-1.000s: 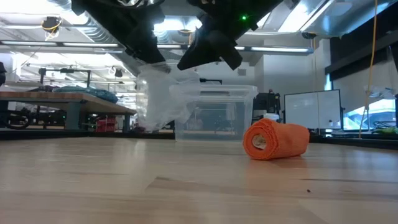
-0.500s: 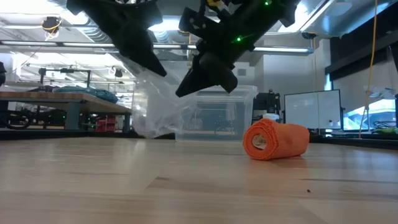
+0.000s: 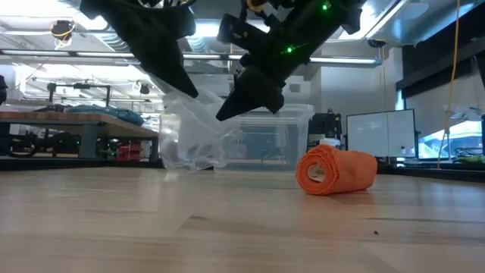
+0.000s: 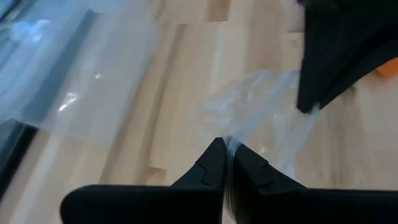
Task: Roll bandage
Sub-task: Open the zip bag, then put the orange bandage into the zip bag
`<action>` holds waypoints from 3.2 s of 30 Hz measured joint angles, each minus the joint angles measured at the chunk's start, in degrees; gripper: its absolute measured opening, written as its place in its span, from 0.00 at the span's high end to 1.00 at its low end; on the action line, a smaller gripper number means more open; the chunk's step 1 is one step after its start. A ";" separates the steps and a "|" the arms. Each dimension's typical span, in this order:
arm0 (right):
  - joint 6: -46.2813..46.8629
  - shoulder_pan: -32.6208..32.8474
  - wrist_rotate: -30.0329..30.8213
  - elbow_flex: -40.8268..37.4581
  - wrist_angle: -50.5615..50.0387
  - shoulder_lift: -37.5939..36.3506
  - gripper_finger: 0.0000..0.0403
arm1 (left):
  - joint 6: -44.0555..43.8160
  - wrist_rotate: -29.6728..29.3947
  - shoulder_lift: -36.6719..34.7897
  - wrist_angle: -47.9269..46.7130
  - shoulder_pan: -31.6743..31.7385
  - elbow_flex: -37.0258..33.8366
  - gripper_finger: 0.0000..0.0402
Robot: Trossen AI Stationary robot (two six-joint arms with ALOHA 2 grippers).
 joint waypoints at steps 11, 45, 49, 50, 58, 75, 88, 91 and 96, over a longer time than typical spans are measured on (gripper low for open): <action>1.76 1.26 2.13 -2.78 0.94 1.23 0.98 | 0.36 4.57 1.20 0.12 0.02 0.00 1.00; 5.82 3.46 -5.48 1.79 -8.10 -4.96 0.39 | 1.70 3.63 9.33 11.67 0.14 0.02 1.00; 5.48 5.80 -9.23 5.08 -20.45 -7.92 0.33 | 1.57 3.62 9.33 11.37 0.14 0.02 1.00; 5.76 6.39 -9.93 5.69 -23.00 -8.63 0.33 | 1.58 3.63 9.33 11.45 0.14 0.02 1.00; 6.77 10.10 -14.33 4.09 -32.65 -9.08 0.35 | 1.53 3.62 9.33 11.22 0.14 0.02 1.00; 5.01 10.38 -20.94 -3.61 -22.53 -1.25 0.38 | 1.70 3.62 9.33 11.17 0.14 0.02 1.00; 5.11 10.87 -15.10 -2.66 -23.32 -8.09 0.89 | 1.79 3.62 9.33 11.15 0.14 0.02 1.00; 3.29 10.72 -10.61 -2.51 -16.51 -13.18 0.89 | 2.12 3.86 9.33 11.17 0.09 0.02 1.00; -2.86 8.75 -5.84 -2.47 -0.18 -16.74 0.86 | 2.21 6.57 9.33 12.71 -0.26 0.02 1.00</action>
